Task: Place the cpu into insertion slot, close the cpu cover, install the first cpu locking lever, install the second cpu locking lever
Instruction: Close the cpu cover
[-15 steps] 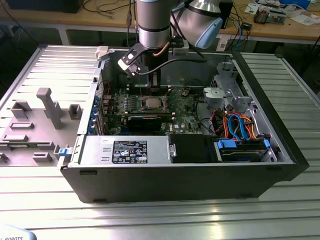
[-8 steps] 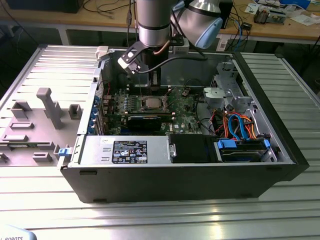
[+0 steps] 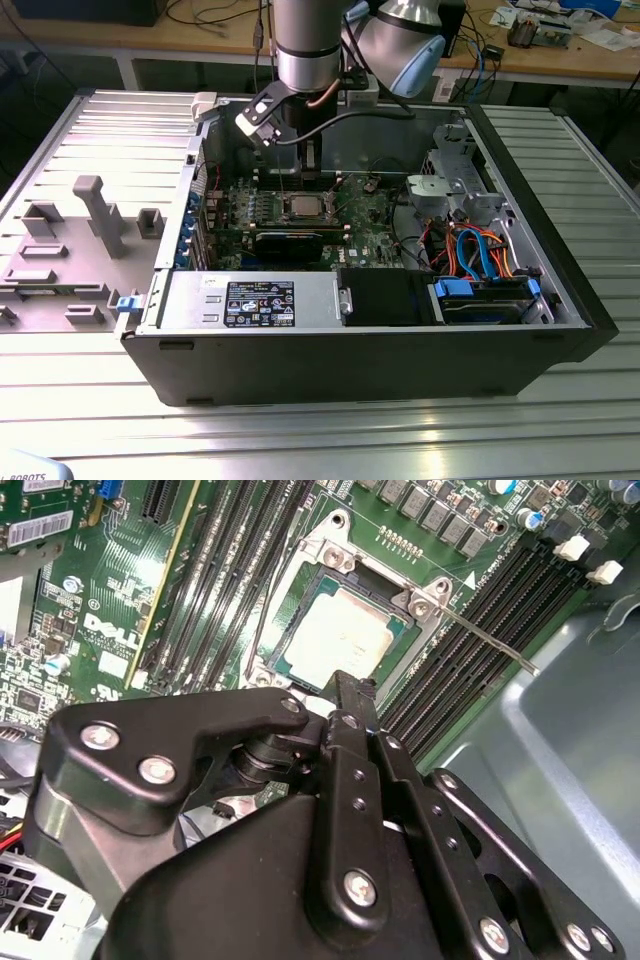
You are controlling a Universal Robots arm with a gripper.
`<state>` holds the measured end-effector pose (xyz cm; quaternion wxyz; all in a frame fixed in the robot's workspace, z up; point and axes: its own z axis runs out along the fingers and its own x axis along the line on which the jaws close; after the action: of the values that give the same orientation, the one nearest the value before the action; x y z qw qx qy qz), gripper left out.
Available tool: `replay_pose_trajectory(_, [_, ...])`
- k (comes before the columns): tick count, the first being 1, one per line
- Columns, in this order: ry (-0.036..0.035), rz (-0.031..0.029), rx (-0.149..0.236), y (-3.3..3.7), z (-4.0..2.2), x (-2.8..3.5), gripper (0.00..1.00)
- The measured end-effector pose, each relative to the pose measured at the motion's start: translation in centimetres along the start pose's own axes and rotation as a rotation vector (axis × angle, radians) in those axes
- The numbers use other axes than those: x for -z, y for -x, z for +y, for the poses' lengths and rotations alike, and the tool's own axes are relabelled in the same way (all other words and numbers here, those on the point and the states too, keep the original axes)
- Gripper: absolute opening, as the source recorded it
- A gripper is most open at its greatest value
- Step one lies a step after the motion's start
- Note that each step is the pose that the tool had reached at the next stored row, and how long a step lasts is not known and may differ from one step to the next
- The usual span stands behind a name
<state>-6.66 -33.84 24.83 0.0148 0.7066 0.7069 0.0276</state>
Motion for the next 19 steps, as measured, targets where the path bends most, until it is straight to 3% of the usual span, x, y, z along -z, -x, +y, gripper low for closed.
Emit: replay_pose_trajectory(19, [0.0, -0.0004, 0.0, -0.01, 0.03, 0.55, 0.11])
